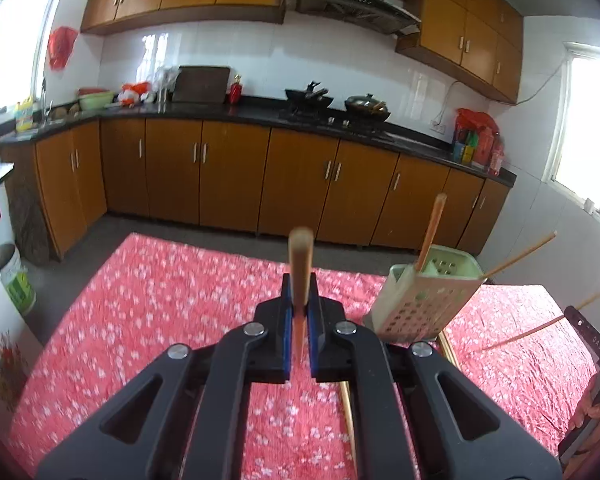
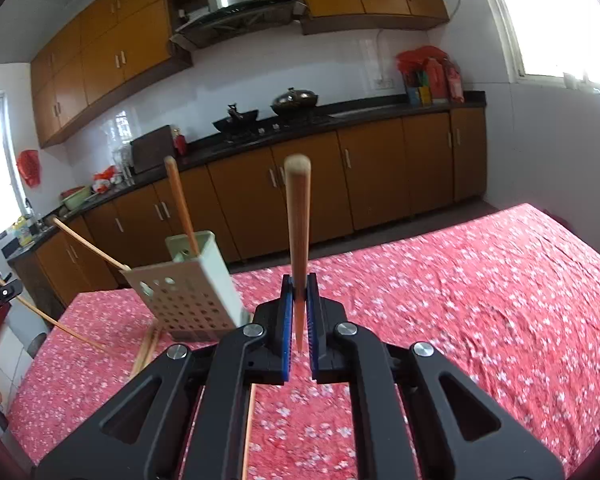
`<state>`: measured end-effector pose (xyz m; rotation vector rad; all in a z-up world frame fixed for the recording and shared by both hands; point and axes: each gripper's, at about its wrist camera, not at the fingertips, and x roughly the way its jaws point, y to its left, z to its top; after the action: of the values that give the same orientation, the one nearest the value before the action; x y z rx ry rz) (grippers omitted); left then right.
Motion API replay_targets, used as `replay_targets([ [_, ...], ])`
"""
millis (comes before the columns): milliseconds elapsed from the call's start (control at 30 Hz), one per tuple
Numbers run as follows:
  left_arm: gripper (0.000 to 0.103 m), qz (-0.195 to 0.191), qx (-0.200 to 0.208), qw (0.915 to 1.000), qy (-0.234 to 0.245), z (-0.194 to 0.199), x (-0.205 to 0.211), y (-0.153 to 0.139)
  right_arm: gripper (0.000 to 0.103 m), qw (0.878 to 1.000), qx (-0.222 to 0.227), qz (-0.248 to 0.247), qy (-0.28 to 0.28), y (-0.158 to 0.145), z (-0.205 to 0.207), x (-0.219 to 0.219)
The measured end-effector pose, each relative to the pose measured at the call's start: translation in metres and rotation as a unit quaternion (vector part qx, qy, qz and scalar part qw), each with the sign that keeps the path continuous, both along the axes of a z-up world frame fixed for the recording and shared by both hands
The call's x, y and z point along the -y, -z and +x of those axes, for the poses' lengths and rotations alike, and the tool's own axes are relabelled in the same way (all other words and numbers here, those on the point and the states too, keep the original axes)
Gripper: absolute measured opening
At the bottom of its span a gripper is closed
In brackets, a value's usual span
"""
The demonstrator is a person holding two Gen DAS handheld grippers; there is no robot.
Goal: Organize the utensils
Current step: 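Raise both chopsticks over the utensil holder and open both tools to release them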
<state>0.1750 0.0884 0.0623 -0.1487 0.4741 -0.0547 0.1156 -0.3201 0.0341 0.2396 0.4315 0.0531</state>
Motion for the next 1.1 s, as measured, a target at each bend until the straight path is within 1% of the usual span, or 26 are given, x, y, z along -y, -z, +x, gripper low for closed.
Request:
replay_targets([
  [100,0.007,0.013,0.015,0.9996,0.018,-0.005,0.006,-0.020,0.007,0.999,0.024,0.001,-0.028,-0.025,0.003,-0.007],
  [200,0.007,0.020,0.032,0.9984,0.042,-0.009,0.017,-0.043,0.007,0.996,0.049,0.024,-0.069,-0.053,0.002,-0.013],
  [267,0.007,0.018,0.043,0.9975,0.053,-0.013,0.023,-0.055,0.007,0.993,0.066,0.036,-0.091,-0.070,0.003,-0.017],
  [367,0.007,0.007,0.062,0.9955,0.072,-0.014,0.034,-0.074,0.007,0.989,0.099,0.036,-0.105,-0.093,0.003,-0.026],
  [467,0.007,-0.020,0.081,0.9924,0.090,-0.012,0.047,-0.092,0.007,0.987,0.125,0.025,-0.099,-0.108,0.010,-0.036],
  [533,0.007,-0.034,0.099,0.9902,0.093,-0.009,0.055,-0.101,0.007,0.986,0.135,0.020,-0.095,-0.112,0.019,-0.043],
  [633,0.007,-0.063,0.121,0.9861,0.095,0.000,0.068,-0.112,0.007,0.988,0.130,0.012,-0.088,-0.108,0.036,-0.050],
  [667,0.007,-0.064,0.130,0.9852,0.092,0.002,0.073,-0.113,0.007,0.988,0.124,0.011,-0.088,-0.106,0.038,-0.052],
  [700,0.007,-0.055,0.143,0.9846,0.084,0.008,0.080,-0.112,0.007,0.989,0.117,0.009,-0.086,-0.102,0.042,-0.054],
  [767,0.007,-0.040,0.149,0.9850,0.077,0.020,0.092,-0.108,0.007,0.992,0.096,0.006,-0.086,-0.092,0.053,-0.060],
  [833,0.007,-0.033,0.136,0.9872,0.076,0.036,0.100,-0.098,0.007,0.993,0.080,0.003,-0.087,-0.083,0.059,-0.064],
  [933,0.007,-0.035,0.103,0.9910,0.078,0.060,0.108,-0.079,0.007,0.994,0.056,-0.002,-0.089,-0.071,0.069,-0.070],
  [1033,0.007,-0.035,0.074,0.9937,0.076,0.073,0.110,-0.063,0.010,0.995,0.046,-0.003,-0.090,-0.070,0.069,-0.072],
  [1067,0.008,-0.037,0.070,0.9940,0.075,0.076,0.110,-0.061,0.018,0.995,0.046,-0.003,-0.089,-0.071,0.067,-0.073],
  [1100,0.010,-0.039,0.068,0.9941,0.075,0.075,0.108,-0.058,0.033,0.995,0.050,-0.005,-0.086,-0.073,0.064,-0.072],
])
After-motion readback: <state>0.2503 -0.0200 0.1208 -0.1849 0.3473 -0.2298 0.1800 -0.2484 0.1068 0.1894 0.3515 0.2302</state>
